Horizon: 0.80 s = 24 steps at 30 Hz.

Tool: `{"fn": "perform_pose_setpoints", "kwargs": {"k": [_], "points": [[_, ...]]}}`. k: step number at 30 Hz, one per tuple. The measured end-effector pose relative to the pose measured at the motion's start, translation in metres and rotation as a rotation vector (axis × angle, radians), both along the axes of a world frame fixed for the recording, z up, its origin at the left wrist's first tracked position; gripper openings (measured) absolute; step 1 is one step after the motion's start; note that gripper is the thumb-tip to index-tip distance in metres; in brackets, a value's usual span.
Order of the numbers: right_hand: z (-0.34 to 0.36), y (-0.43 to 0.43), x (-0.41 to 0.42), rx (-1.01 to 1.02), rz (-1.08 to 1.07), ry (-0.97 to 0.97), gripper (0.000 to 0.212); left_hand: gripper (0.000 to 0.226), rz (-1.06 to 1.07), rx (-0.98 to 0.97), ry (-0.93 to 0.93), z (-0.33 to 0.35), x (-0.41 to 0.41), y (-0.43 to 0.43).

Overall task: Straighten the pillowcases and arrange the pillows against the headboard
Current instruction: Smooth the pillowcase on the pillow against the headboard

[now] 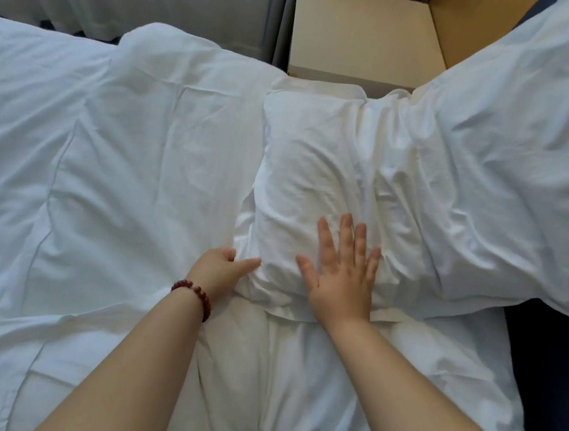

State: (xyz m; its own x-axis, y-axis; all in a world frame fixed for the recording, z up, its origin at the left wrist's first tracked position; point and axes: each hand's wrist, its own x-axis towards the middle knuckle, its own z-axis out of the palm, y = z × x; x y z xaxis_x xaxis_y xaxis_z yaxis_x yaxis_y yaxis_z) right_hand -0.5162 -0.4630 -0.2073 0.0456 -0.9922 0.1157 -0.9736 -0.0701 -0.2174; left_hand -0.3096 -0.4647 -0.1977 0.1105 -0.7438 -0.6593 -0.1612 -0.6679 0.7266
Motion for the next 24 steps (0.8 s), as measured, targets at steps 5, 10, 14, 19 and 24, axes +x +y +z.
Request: {"fn": "perform_pose_setpoints", "kwargs": {"k": [5,10,14,19,24], "points": [[-0.017,0.062,-0.005,0.060,-0.026,-0.173,0.073,0.043,-0.009,-0.102,-0.021,0.008,-0.006,0.018],[-0.011,0.081,-0.002,0.096,-0.622,-0.762,0.080,0.029,-0.017,-0.014,0.064,0.010,-0.034,0.054],[-0.003,0.061,-0.014,0.272,-1.211,-1.648,0.058,0.020,0.326,-0.018,0.213,0.003,-0.035,0.074],[0.006,0.041,-0.040,0.305,-1.218,-1.846,0.009,0.011,0.597,0.019,0.182,0.010,-0.037,0.071],[0.009,0.064,-0.056,0.330,-1.221,-1.698,0.010,0.023,0.794,0.024,0.232,0.017,-0.049,0.064]]}}
